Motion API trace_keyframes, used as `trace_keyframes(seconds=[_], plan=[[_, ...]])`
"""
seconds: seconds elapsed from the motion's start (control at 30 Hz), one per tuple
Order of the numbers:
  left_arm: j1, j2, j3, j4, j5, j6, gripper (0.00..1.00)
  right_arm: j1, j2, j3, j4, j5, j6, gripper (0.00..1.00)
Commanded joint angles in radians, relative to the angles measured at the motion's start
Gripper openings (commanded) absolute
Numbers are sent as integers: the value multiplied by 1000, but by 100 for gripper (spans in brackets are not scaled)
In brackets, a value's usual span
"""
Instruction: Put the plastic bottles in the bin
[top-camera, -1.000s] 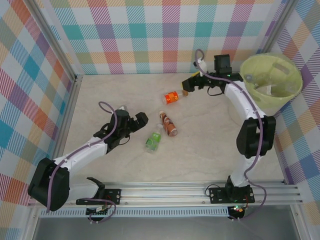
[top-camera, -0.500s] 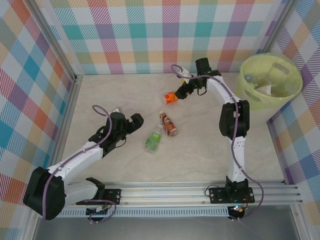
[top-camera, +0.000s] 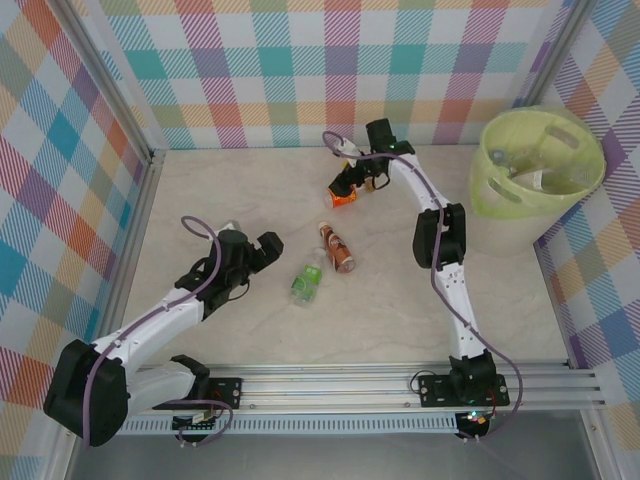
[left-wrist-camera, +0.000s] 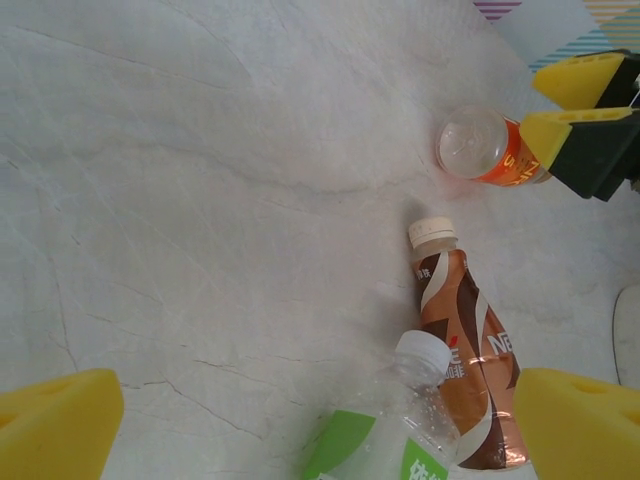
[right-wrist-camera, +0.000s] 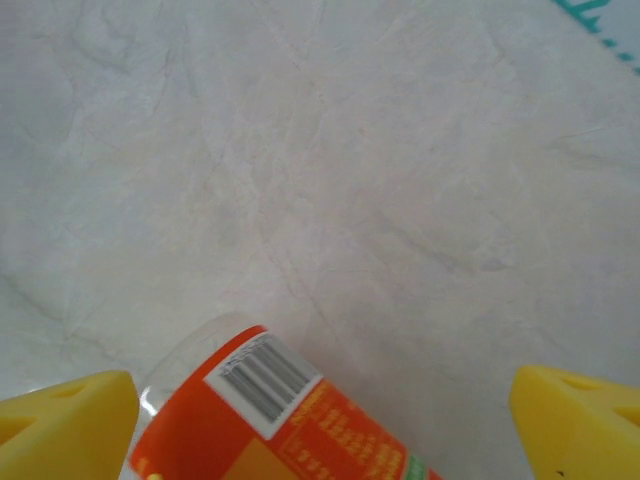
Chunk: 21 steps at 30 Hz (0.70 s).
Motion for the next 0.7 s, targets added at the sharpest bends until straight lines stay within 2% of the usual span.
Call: trace_keyframes(seconds=[0.0,0.23,0.4,0.53,0.6,0.67], plan=[[16,-28,-16,-7,-22,-3,100,6,7,38,-145,-93,-8,95],[19,-26,-26,9,-12,-5,100,8,-18,13,-315,-54,-119,92],[19,-23,-33,21,-7,-14,100,22,-64,-68,-272,12,-174,92],[19,-30,-34,15,-7,-14,100,34,-73,-83,-313,96,-253,94],[20,-40,-42,13,-13,-16,100,33,-84,-84,-341,125,-249,96],[20,-49,-50,14,-21,-18,100,30,-125,-116,-339,97,-211,98]])
